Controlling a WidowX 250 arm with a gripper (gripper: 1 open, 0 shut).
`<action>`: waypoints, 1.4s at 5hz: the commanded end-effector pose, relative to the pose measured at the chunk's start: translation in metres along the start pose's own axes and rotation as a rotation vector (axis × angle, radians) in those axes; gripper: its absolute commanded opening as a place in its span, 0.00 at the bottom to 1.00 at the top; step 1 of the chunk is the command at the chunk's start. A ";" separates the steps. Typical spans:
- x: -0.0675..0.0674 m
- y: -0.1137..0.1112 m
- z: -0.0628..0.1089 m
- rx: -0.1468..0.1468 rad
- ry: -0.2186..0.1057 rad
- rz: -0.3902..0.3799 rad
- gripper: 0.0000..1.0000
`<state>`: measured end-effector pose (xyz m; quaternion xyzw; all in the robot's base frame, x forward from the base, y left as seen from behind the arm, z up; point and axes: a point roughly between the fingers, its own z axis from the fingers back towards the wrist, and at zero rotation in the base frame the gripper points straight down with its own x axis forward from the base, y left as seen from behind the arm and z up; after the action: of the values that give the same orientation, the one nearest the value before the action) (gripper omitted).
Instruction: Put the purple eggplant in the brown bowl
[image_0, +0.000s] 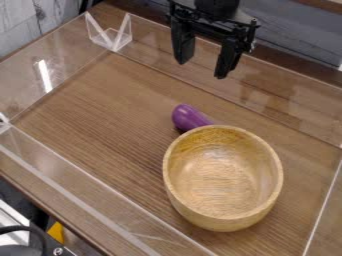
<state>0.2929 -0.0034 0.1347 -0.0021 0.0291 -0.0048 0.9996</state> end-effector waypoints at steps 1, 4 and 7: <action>0.001 0.002 -0.008 0.007 0.017 -0.018 1.00; 0.014 0.017 -0.040 0.055 0.013 -0.075 1.00; 0.011 0.026 -0.054 0.090 -0.032 -0.148 1.00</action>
<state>0.2960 0.0190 0.0645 0.0362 0.0405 -0.0768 0.9956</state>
